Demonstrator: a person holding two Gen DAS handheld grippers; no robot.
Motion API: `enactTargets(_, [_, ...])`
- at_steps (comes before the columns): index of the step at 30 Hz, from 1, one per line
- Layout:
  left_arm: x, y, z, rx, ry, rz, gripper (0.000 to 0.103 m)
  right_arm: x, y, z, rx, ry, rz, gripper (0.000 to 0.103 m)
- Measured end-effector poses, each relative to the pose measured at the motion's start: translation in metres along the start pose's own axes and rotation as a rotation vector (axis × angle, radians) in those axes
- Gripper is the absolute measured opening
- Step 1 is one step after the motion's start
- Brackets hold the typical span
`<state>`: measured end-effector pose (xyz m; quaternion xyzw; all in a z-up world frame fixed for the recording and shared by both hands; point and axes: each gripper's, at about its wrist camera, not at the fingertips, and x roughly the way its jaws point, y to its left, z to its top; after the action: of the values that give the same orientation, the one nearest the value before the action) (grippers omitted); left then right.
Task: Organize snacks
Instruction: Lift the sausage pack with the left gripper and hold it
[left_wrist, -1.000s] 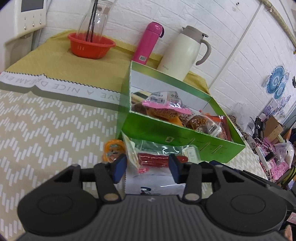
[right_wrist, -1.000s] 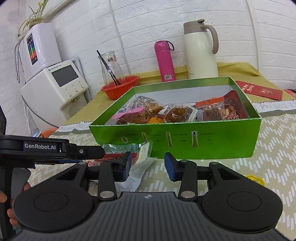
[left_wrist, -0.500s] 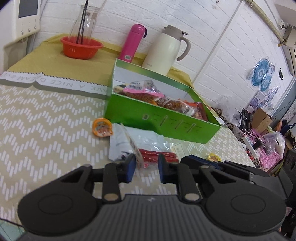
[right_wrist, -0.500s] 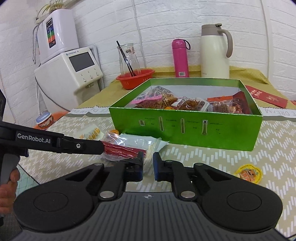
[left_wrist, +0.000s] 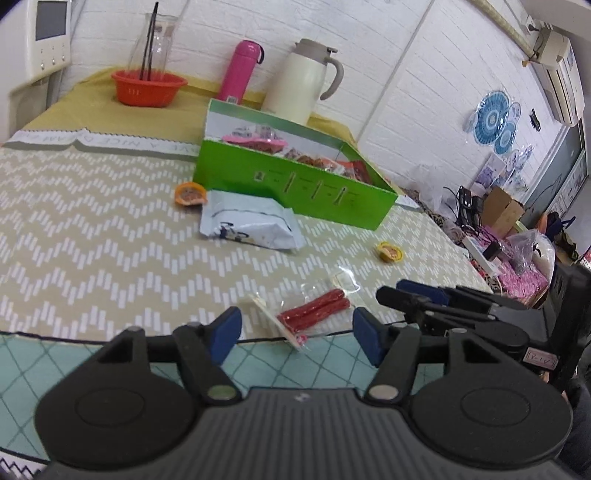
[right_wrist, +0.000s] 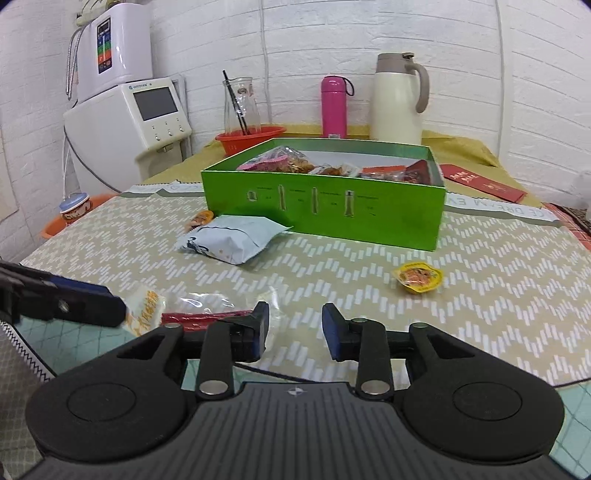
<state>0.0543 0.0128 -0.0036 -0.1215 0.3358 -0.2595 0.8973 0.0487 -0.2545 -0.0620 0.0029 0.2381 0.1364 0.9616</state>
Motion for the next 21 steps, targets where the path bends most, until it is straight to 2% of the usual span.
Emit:
enactTargets(3, [0.004, -0.005, 0.009, 0.027, 0.007, -0.012, 0.067, -0.003, -0.014, -0.003, 0.059, 0.002, -0.032, 0.064])
enactTargets(10, [0.053, -0.037, 0.024, 0.252, 0.094, -0.139, 0.073, -0.014, -0.030, -0.007, 0.102, -0.017, -0.070, 0.067])
enactTargets(14, [0.079, -0.031, 0.019, 0.229, 0.182, -0.104, 0.073, -0.018, -0.037, -0.008, 0.112, -0.026, -0.086, 0.074])
enactTargets(17, [0.075, -0.028, 0.008, 0.228, 0.151, -0.096, 0.073, -0.018, -0.042, -0.008, 0.124, -0.030, -0.092, 0.078])
enactTargets(21, [0.068, -0.037, 0.002, 0.225, 0.172, -0.085, 0.073, -0.012, -0.042, -0.008, 0.130, -0.023, -0.079, 0.079])
